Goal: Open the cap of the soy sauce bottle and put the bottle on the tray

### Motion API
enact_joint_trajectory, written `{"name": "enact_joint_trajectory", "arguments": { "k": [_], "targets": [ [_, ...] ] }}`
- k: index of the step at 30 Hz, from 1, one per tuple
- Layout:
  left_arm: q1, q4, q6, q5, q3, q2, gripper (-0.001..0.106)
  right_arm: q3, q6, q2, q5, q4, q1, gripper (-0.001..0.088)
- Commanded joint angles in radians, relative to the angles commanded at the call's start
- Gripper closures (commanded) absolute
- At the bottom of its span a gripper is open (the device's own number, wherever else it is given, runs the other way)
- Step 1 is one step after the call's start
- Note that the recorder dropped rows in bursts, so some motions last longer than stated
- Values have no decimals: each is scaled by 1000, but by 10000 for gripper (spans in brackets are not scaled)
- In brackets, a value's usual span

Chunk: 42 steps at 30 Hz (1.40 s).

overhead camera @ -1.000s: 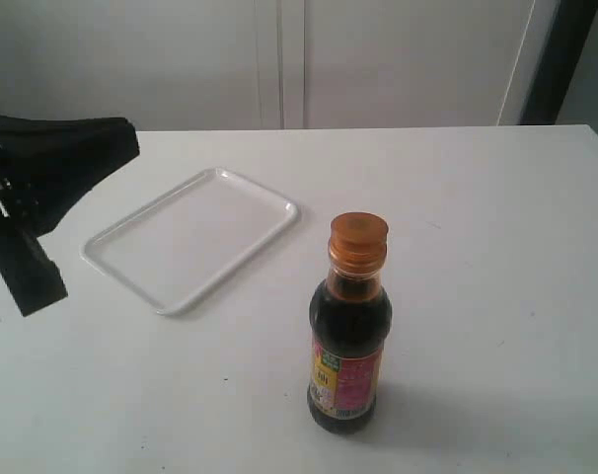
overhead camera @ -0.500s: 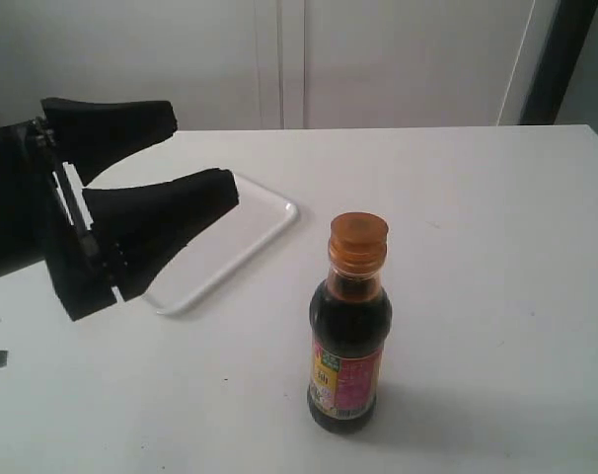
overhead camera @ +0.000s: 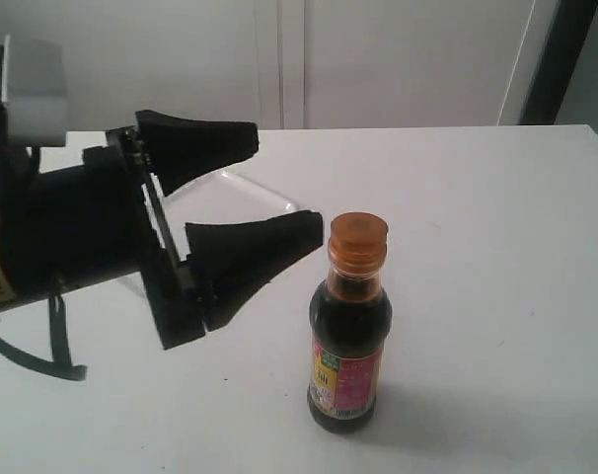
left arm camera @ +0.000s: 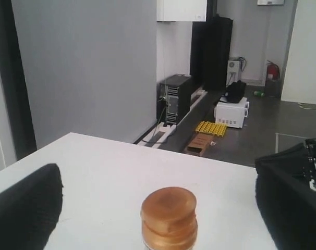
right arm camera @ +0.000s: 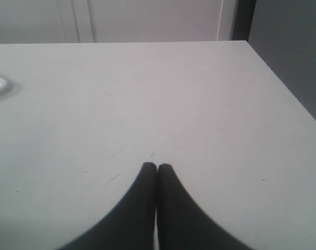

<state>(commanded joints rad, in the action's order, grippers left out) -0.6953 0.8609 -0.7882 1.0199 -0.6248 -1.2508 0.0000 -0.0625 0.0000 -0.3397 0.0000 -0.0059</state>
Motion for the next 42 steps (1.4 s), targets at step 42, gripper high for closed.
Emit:
{"name": "enact_joint_trajectory", "arguments": {
  "k": [42],
  "targets": [
    [-132, -208, 222, 75, -121, -428, 51, 0, 0, 0, 0, 0, 0, 868]
  ]
}}
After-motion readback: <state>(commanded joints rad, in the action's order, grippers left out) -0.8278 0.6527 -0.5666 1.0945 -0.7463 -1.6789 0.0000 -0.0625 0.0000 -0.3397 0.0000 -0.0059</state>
